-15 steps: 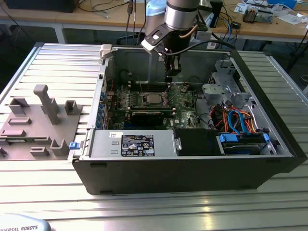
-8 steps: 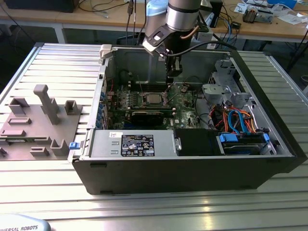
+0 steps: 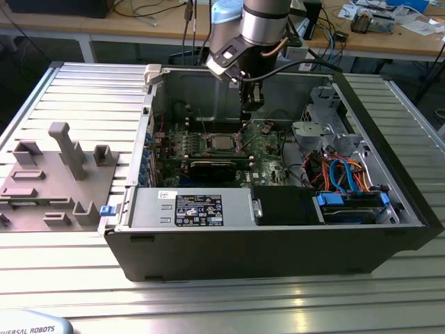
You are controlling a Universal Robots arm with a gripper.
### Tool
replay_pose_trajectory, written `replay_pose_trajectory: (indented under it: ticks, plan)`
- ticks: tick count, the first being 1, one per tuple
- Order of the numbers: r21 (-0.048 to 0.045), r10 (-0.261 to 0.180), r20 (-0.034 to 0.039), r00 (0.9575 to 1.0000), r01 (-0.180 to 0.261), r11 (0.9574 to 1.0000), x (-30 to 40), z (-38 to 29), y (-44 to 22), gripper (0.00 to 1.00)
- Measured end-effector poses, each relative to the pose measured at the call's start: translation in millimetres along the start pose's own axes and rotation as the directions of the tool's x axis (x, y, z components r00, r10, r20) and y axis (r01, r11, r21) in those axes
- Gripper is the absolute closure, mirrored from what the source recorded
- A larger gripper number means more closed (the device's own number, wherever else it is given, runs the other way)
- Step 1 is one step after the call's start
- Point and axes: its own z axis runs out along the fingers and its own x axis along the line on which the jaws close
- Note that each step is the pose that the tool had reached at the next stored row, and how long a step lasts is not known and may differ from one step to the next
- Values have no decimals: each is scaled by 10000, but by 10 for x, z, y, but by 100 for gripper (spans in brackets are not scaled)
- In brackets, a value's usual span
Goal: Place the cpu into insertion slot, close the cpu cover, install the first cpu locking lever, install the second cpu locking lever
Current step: 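Close the cpu cover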
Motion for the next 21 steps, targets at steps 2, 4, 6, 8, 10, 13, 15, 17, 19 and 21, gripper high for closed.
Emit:
replay_pose_trajectory:
  ticks: [2,4,6,8,10,13,15,17,19,21]
  plan:
    - [0,1,0,10000,-1,10000,0,1,4,89]
    - [-1,0,0,10000,0,10000,-1,2,11,89]
    - [0,0,1,10000,0,10000,-1,3,14,89]
    - [0,0,0,10000,0,10000,-1,4,18,89]
    - [0,0,0,10000,0,10000,-1,4,20,89]
    - [0,0,0,10000,0,10000,-1,5,24,89]
    - [0,0,0,10000,0,10000,-1,6,29,89]
    - [0,0,0,10000,0,10000,-2,6,33,89]
    - [0,0,0,10000,0,10000,-2,7,38,89]
    - [0,1,0,10000,-1,10000,-2,8,44,89]
